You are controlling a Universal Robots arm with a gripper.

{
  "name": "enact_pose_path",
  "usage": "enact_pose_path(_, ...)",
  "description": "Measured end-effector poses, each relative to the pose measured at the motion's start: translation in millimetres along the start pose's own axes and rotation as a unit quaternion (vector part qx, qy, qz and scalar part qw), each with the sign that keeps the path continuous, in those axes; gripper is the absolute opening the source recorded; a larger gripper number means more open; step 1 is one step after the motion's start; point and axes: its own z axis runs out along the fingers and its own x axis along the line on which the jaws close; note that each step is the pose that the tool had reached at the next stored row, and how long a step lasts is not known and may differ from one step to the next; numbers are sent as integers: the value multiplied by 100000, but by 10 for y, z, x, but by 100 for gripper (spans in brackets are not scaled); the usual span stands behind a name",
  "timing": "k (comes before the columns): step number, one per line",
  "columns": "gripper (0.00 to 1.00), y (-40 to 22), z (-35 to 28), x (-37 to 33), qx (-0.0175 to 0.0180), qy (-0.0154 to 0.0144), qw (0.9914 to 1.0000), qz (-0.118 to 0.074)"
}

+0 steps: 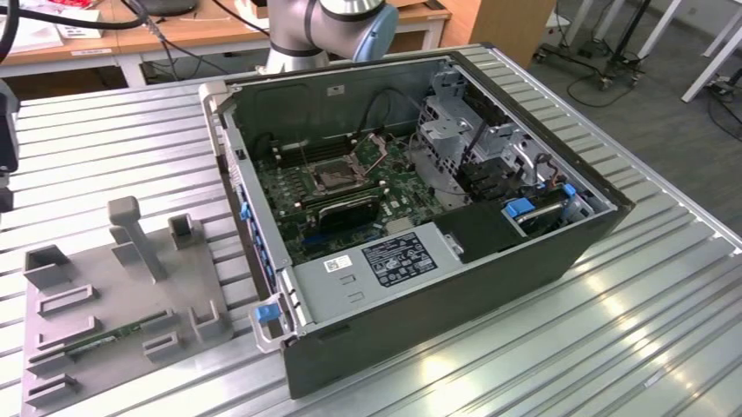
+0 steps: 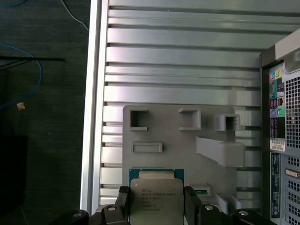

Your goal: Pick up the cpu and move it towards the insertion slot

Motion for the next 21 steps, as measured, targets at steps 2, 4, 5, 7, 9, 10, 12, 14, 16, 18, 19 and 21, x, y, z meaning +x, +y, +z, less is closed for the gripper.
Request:
enact_pose_path(2,54,0,0,-13,1,-4,100000,2)
enact_pose_path(4,54,0,0,-26,1,2,100000,0)
enact_pose_path(5,54,0,0,-34,0,0,100000,1)
enact_pose_path(7,54,-1,0,-49,-3,-4,100000,2)
enact_pose_path(9,54,-1,0,-64,1,0,100000,2)
enact_pose_path(10,54,-1,0,-72,0,-2,100000,2)
enact_pose_path(12,54,-1,1,-88,-6,-6,100000,0)
enact_pose_path(14,54,-2,0,-105,0,1,100000,1)
enact_pose_path(16,54,-2,0,-120,-2,-2,100000,2)
enact_pose_path(18,54,-2,0,-133,0,-2,100000,2)
enact_pose_path(19,54,-2,0,-138,1,0,100000,5)
enact_pose_path(21,54,-2,0,-142,-1,-4,100000,9)
